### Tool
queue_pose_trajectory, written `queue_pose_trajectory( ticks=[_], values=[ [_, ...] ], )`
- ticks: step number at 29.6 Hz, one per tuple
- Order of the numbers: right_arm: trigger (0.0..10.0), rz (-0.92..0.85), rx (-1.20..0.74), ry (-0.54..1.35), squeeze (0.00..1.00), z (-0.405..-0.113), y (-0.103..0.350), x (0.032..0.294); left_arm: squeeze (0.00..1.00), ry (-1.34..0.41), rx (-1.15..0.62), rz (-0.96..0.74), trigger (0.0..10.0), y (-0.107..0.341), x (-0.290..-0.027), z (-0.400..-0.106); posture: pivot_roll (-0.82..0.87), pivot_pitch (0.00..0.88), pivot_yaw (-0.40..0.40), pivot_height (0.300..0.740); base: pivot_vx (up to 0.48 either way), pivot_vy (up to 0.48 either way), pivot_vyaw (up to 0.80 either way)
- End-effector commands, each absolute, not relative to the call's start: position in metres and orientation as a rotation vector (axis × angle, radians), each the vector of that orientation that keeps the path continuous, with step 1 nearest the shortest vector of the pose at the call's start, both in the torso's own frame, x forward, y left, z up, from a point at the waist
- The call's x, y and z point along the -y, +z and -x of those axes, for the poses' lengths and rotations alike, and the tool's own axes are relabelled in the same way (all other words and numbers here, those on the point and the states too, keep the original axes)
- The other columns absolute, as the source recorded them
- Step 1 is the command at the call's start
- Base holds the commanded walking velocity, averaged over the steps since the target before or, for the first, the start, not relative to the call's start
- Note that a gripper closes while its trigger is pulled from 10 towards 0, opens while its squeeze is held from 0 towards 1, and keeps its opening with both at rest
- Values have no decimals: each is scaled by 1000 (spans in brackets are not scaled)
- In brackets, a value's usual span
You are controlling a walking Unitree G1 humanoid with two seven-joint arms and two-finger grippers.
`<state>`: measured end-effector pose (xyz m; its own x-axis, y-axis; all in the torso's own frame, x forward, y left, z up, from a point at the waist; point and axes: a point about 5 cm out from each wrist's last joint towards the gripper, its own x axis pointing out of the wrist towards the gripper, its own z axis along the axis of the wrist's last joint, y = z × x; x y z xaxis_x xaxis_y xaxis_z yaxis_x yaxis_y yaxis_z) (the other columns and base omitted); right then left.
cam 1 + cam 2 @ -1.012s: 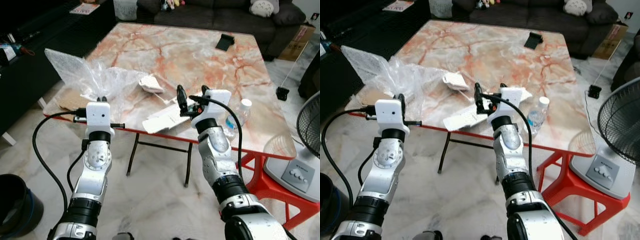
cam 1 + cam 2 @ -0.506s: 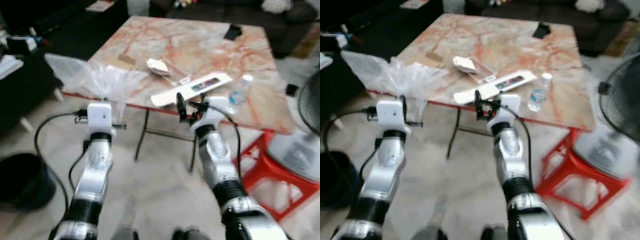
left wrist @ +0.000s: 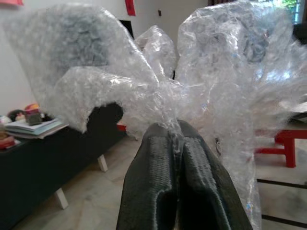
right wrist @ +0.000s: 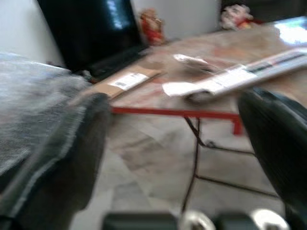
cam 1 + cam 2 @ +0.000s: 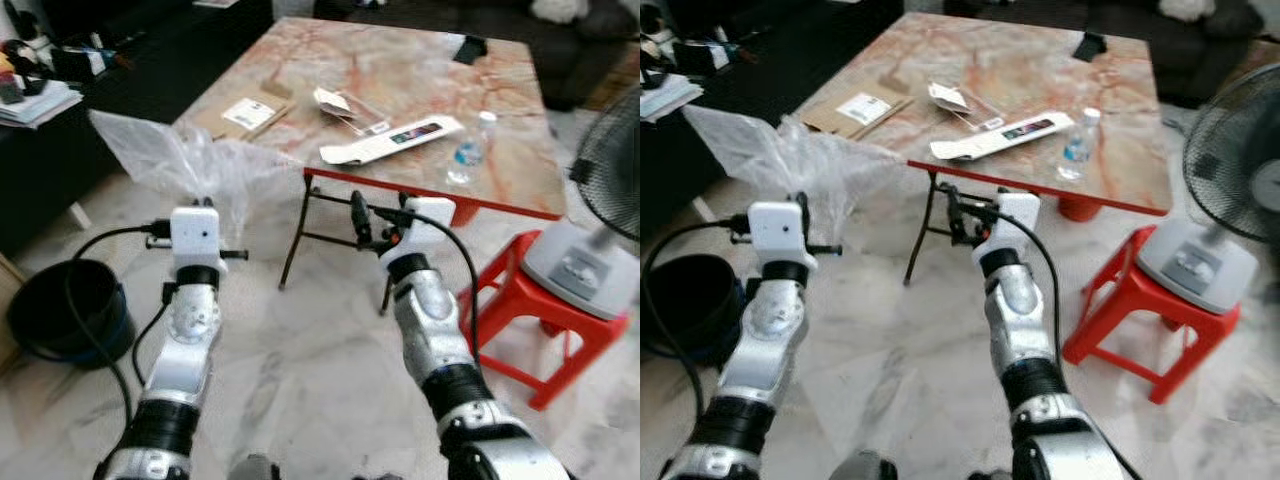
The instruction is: Picking trash to rubbish bin
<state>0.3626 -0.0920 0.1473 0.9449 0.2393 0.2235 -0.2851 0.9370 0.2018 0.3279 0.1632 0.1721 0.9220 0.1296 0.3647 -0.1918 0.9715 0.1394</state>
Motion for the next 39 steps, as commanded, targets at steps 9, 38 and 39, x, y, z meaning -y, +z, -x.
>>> queue_pose_trajectory(
  ticks=[9,38,39],
  values=[
    [10000,-213,-77,235,0,-342,77,111,0,60,4,-262,10000,79,-184,-310,135,122,-32,728,0,0,0],
    [10000,-160,-931,38,0,-192,-81,161,0,390,-899,-71,10000,-75,-261,-161,137,73,-14,728,0,0,0],
    [10000,-172,-935,45,0,-192,-82,160,0,385,-897,-73,10000,-75,-260,-162,137,72,-13,728,0,0,569]
  ],
)
